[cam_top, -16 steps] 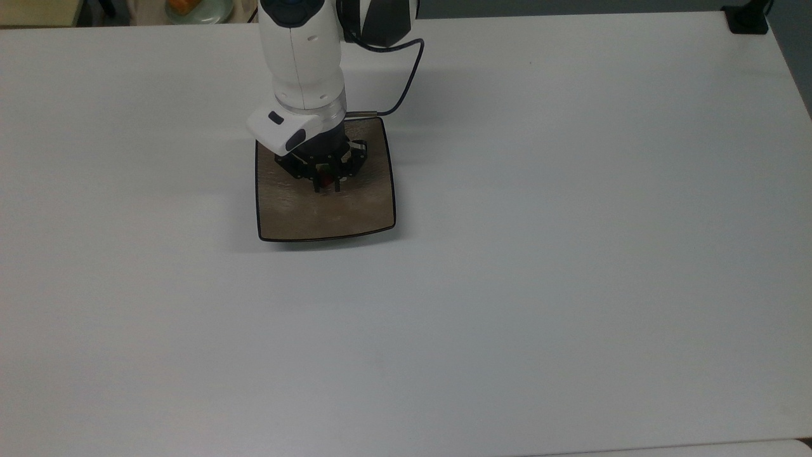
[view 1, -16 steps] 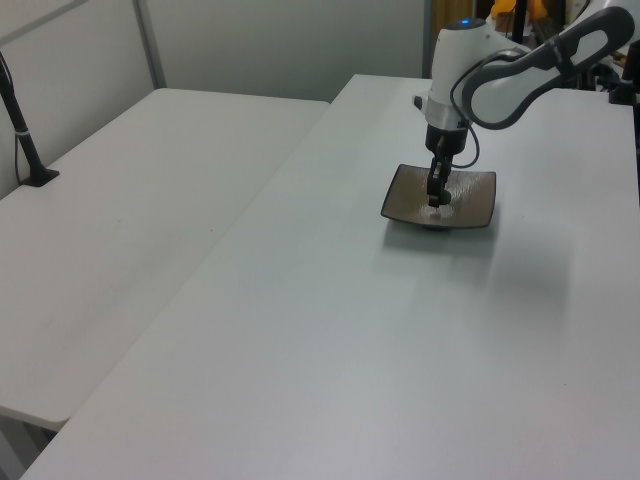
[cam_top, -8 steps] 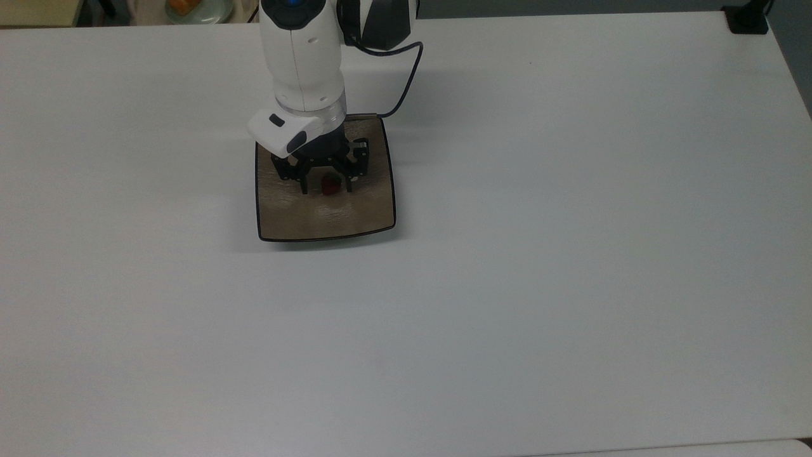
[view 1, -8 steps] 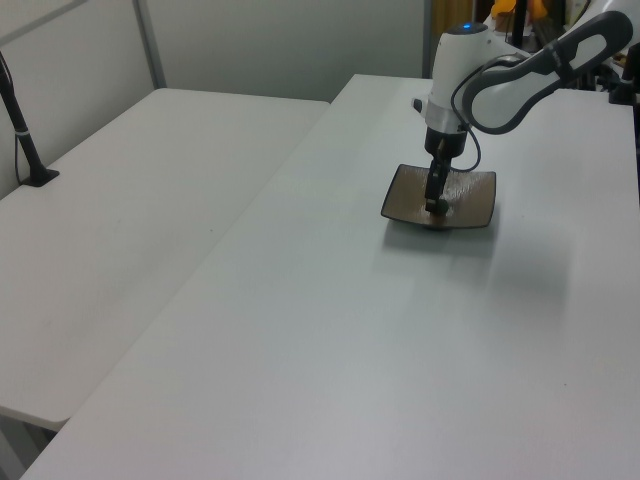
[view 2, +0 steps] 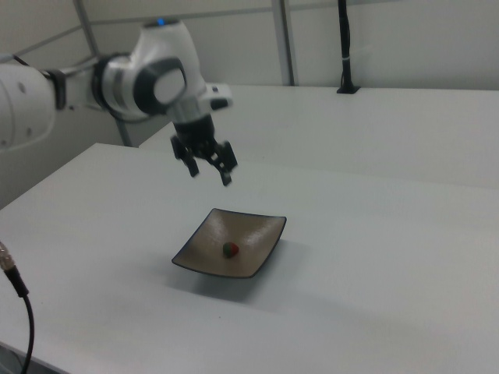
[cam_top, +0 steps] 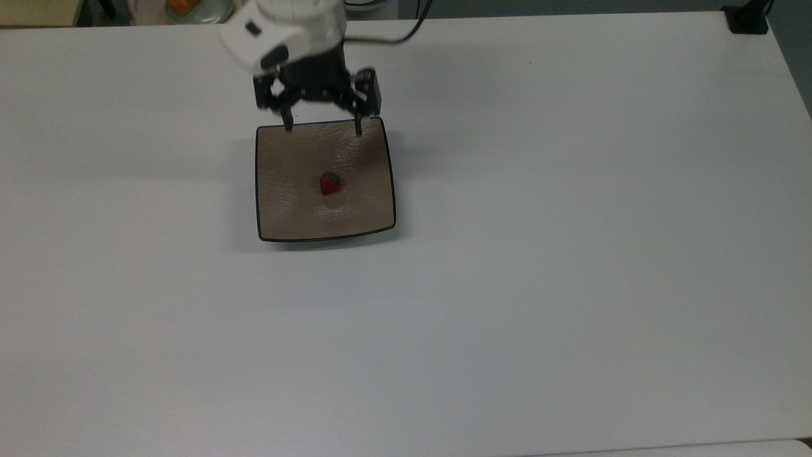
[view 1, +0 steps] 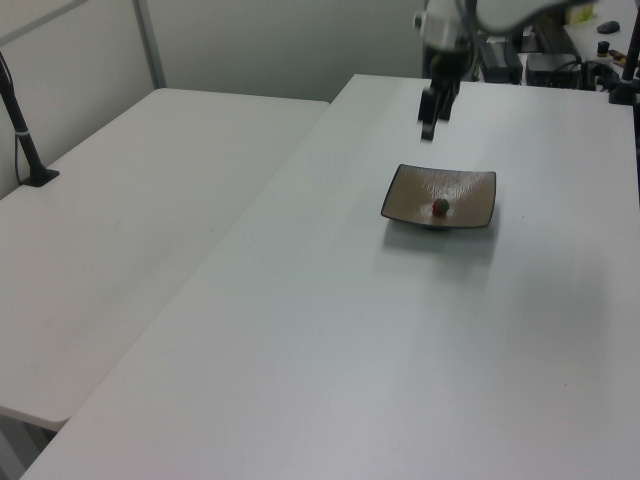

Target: Strawberries on a ceramic plate

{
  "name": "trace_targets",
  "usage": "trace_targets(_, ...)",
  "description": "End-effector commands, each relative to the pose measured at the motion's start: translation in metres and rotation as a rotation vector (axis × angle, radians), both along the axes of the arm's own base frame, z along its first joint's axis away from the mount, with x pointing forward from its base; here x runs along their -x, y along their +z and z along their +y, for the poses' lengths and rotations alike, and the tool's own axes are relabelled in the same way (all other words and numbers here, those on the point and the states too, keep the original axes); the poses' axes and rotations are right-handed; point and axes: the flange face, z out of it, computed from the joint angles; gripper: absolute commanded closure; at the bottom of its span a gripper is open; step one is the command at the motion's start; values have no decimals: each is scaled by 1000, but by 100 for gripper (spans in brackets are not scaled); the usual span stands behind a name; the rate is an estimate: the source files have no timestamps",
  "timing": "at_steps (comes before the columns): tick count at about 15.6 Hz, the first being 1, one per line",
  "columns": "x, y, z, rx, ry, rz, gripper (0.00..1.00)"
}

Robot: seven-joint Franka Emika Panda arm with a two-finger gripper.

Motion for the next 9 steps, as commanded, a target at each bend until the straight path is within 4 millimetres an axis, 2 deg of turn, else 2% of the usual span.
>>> trace_targets(1, 29, 59, 19, -17, 3, 32, 0)
trace_targets(5, 60, 96, 44, -30, 50, 29, 0)
trace_targets(7, 66, 107, 45, -62, 48, 13, 0)
trace_targets(9, 66, 108, 47, -73, 60, 8, 0)
